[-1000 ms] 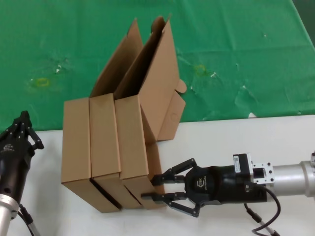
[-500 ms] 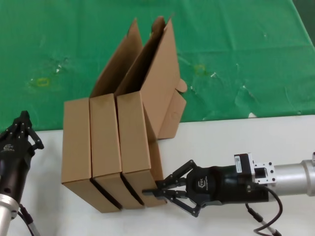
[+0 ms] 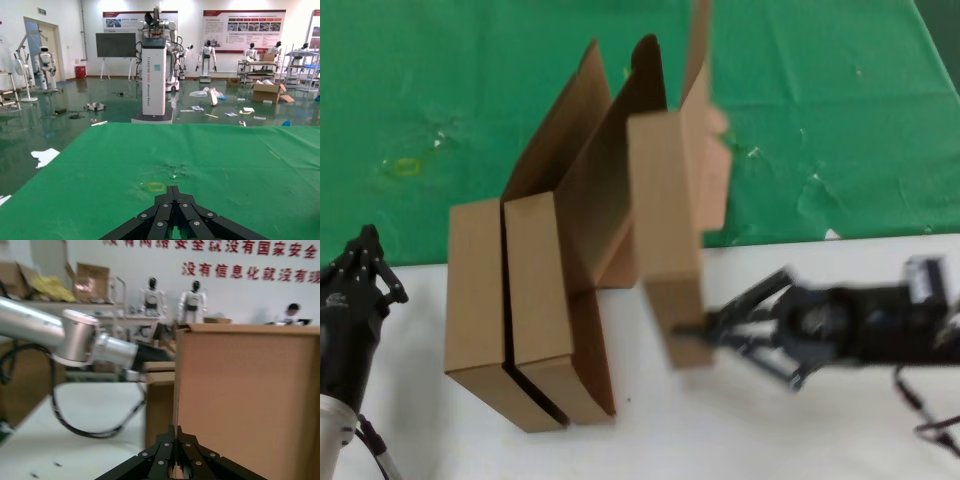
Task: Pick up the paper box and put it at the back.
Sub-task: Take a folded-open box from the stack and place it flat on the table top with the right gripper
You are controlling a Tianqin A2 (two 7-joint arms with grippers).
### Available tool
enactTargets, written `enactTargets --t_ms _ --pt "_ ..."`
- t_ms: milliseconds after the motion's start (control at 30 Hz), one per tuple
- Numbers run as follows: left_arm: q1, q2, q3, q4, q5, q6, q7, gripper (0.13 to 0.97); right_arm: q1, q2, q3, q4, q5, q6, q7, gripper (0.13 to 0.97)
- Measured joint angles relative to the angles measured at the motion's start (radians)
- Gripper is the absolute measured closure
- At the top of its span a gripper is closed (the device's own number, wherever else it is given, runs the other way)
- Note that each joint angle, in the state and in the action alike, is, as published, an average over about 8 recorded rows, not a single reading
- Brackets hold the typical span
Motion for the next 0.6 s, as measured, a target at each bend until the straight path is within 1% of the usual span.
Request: enactTargets --t_ms 67,167,233,300,367,433,533,600 --pt "0.0 0.0 0.0 0.0 0.0 0.0 0.0 0.953 0.006 0.045 0.024 0.043 0.002 0.017 0.029 0.945" --pt "0.0 0.0 0.0 0.0 0.0 0.0 0.0 0.953 0.036 0.112 0.046 0.098 -0.03 0.063 0.081 0.945" --pt "0.0 0.0 0.0 0.0 0.0 0.0 0.0 0.953 0.069 0.149 0.043 0.121 -0.073 0.1 0.117 0.945" --pt "0.0 0.0 0.0 0.0 0.0 0.0 0.0 0.953 0.115 0.18 0.02 0.133 -0.137 0.144 0.156 0.946" --pt "0.0 0.0 0.0 0.0 0.0 0.0 0.0 0.953 0.173 0.205 -0.027 0.136 -0.215 0.191 0.198 0.946" --pt "0.0 0.0 0.0 0.0 0.0 0.0 0.0 0.953 0.244 0.222 -0.096 0.132 -0.303 0.238 0.242 0.946" --pt "0.0 0.0 0.0 0.0 0.0 0.0 0.0 0.953 0.369 0.232 -0.228 0.117 -0.443 0.29 0.317 0.946" --pt "0.0 0.0 0.0 0.0 0.0 0.0 0.0 0.953 0.456 0.22 -0.323 0.098 -0.538 0.3 0.369 0.946"
